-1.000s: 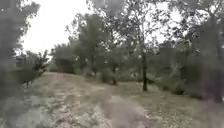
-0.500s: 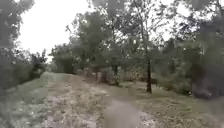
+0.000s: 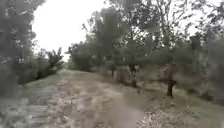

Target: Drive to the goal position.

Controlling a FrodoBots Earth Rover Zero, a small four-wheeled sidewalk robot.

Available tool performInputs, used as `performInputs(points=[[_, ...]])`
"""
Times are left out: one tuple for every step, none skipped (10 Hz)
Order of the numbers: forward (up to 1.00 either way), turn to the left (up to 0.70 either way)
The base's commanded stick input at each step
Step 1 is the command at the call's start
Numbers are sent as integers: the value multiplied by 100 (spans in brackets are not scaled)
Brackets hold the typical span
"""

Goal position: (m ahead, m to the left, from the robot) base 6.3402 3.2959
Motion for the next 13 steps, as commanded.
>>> performInputs(points=[[70,0],[70,0],[70,0],[70,0],[70,0],[70,0],[70,0],[70,35],[70,35],[70,35],[70,35],[70,35],[70,35]])
